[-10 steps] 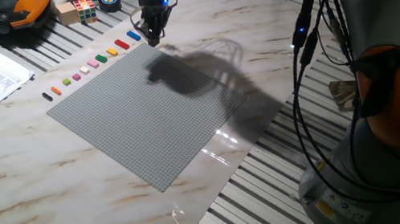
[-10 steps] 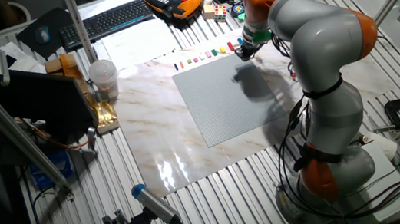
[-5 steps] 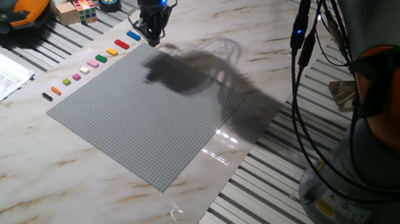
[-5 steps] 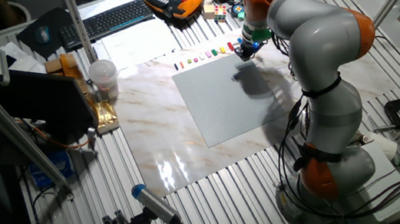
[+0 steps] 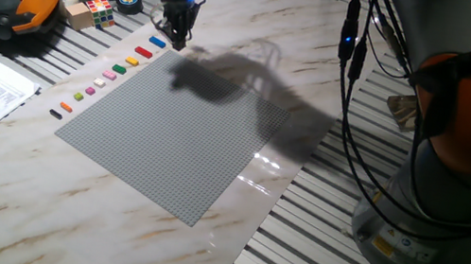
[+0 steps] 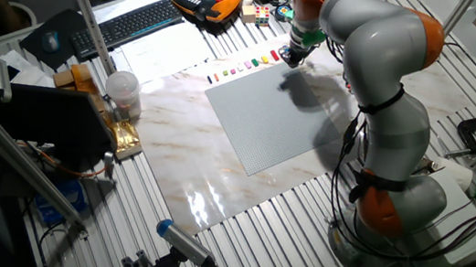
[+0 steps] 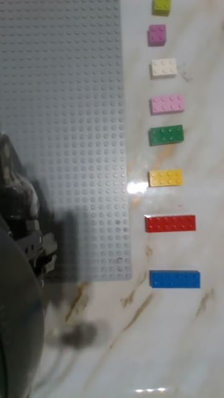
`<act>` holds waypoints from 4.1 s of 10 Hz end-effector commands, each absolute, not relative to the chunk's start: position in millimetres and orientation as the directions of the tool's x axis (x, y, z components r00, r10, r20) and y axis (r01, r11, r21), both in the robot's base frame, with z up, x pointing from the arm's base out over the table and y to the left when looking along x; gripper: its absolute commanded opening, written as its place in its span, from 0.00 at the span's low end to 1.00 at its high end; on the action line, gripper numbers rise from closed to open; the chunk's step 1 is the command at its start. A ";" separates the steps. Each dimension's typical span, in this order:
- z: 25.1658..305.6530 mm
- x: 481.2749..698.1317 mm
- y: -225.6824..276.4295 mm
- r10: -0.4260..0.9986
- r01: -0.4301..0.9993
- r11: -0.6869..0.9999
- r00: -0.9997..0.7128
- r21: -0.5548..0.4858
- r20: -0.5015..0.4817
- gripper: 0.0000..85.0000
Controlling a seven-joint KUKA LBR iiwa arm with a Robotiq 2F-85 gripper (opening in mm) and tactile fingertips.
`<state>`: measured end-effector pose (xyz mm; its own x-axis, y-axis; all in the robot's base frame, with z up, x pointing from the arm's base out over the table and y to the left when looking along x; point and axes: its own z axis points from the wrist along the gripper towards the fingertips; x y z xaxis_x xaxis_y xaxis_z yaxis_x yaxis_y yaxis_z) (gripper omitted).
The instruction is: Build with small Lego blocks
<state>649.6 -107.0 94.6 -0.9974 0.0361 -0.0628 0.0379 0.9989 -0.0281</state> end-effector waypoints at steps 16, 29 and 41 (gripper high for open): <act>61.2 704.1 -134.9 0.051 0.052 0.999 -0.997 -0.016 -0.053 0.01; 55.7 725.9 -148.7 0.066 0.068 0.998 -0.992 -0.017 -0.112 0.53; 34.4 750.0 -153.5 0.022 0.024 1.000 -0.994 -0.011 -0.111 0.49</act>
